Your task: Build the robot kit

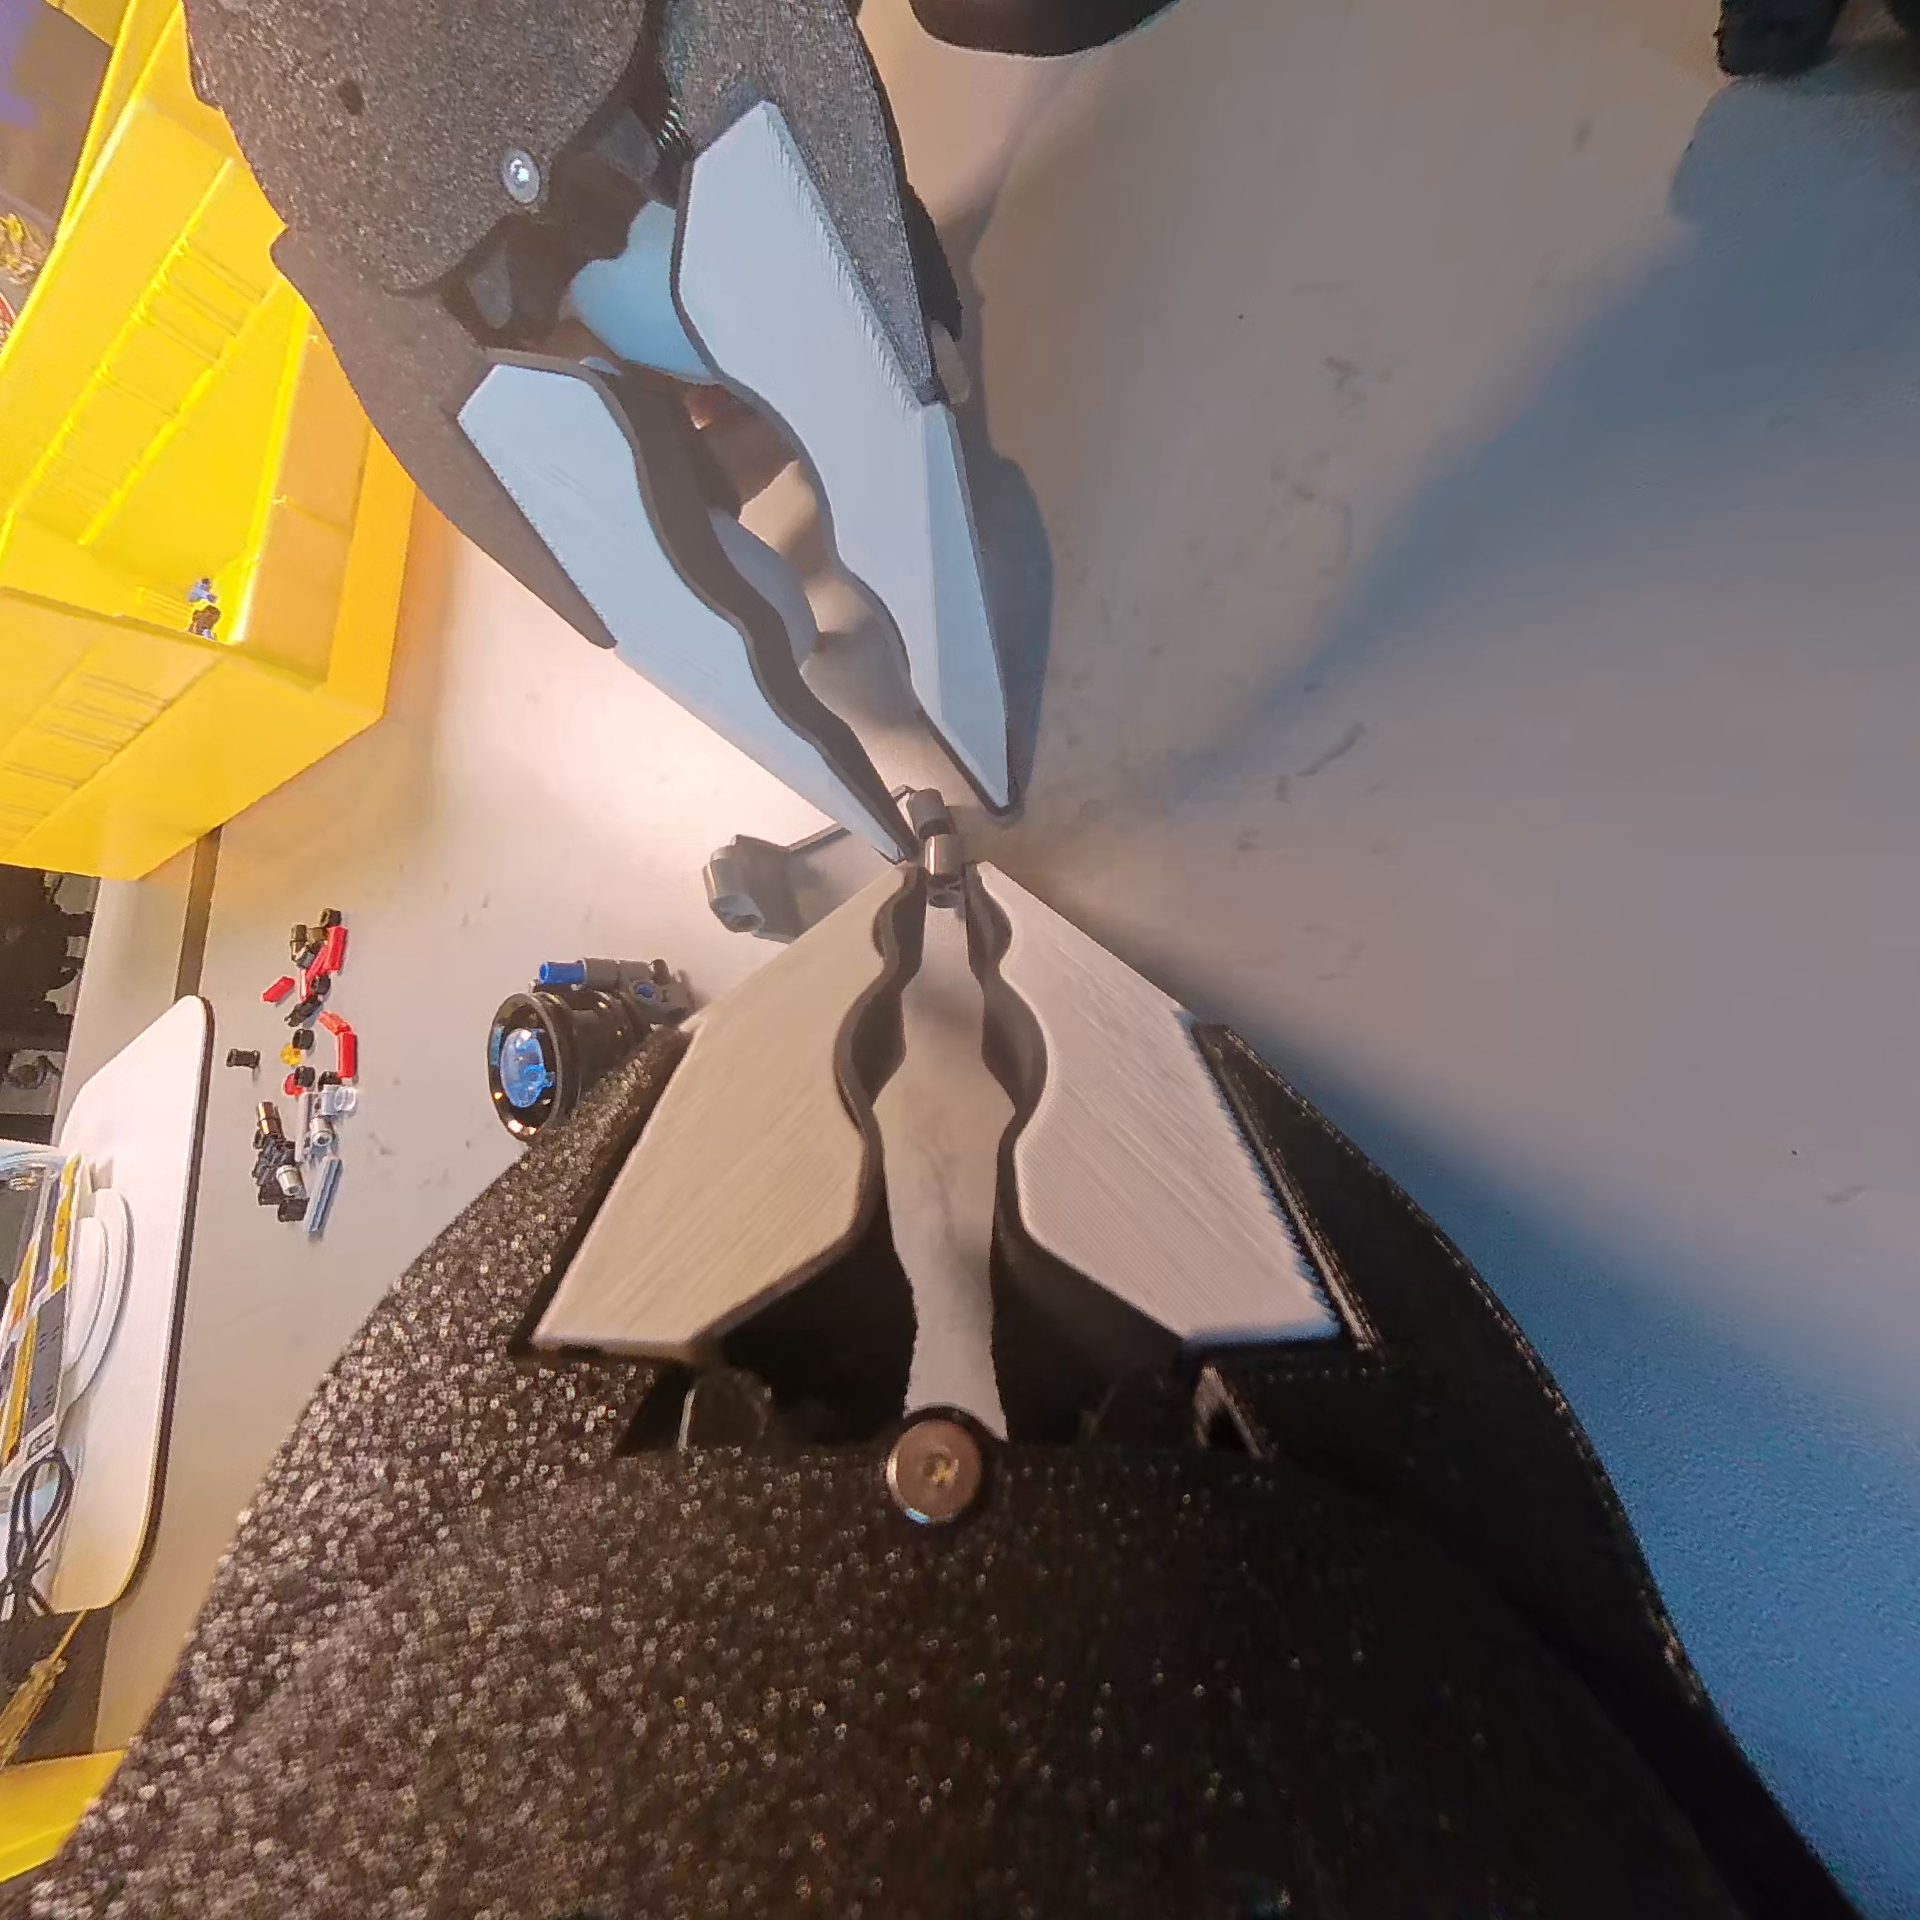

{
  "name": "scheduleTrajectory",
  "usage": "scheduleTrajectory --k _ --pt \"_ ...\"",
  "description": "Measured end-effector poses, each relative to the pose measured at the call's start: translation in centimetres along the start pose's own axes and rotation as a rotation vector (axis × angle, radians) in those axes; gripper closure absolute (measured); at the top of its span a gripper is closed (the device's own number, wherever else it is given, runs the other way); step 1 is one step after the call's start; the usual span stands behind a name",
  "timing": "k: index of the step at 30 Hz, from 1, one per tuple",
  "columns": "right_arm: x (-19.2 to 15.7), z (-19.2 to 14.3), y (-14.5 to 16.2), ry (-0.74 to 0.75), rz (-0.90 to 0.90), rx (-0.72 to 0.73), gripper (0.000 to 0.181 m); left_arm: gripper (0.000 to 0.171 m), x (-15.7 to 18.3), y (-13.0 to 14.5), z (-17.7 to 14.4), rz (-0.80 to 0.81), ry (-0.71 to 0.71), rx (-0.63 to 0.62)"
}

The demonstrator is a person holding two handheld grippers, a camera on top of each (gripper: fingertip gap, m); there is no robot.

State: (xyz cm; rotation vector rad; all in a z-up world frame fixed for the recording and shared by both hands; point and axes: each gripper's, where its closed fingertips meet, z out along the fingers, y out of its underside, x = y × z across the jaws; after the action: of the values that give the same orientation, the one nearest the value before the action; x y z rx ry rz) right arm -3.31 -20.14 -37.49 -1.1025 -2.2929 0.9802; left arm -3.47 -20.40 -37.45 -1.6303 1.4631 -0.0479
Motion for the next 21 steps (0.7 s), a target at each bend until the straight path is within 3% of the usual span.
scheduleTrajectory --k 7,12,21 --pt "-0.2 -0.3 0.3 -0.027 -0.030 -0.011 0.164 0.165 0.0 0.0 0.0 0.000 0.002 0.002" --pt "-0.4 -0.2 0.2 -0.043 -0.048 0.003 0.174 0.165 0.0 -0.1 0.0 -0.010 0.003 0.013" --pt "0.3 -0.6 -0.5 -0.017 0.035 0.053 0.174 0.165 -1.0 -1.2 -0.7 -0.102 -0.026 0.095"
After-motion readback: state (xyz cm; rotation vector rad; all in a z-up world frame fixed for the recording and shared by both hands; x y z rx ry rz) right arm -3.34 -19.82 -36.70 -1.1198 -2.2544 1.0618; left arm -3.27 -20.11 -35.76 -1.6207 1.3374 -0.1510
